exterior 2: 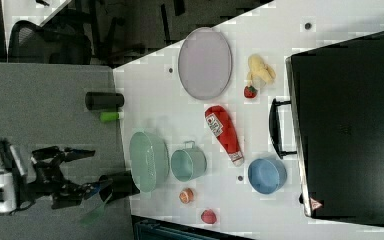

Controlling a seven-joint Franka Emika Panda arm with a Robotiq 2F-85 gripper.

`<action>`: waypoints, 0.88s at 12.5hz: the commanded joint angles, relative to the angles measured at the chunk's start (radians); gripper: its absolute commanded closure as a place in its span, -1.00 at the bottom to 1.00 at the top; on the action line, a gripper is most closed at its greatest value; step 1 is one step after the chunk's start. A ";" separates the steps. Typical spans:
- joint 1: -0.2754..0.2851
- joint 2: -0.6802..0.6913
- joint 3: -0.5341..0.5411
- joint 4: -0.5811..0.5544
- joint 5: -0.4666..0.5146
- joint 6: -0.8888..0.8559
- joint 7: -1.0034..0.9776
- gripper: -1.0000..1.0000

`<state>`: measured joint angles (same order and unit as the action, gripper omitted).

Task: Pick Ketchup from the table and place it in strainer.

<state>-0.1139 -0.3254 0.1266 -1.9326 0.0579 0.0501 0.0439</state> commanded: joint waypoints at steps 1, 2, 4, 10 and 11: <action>-0.014 0.142 -0.005 -0.091 0.004 0.057 -0.174 -1.00; -0.014 0.168 -0.005 -0.104 0.004 0.097 -0.260 -1.00; -0.014 0.218 -0.005 -0.135 0.004 0.183 -0.449 -1.00; -0.013 0.316 -0.001 -0.303 0.003 0.553 -0.946 -1.00; -0.011 0.335 0.004 -0.332 -0.002 0.606 -0.998 -1.00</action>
<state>-0.1272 0.0295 0.1221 -2.2734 0.0591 0.6206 -0.7778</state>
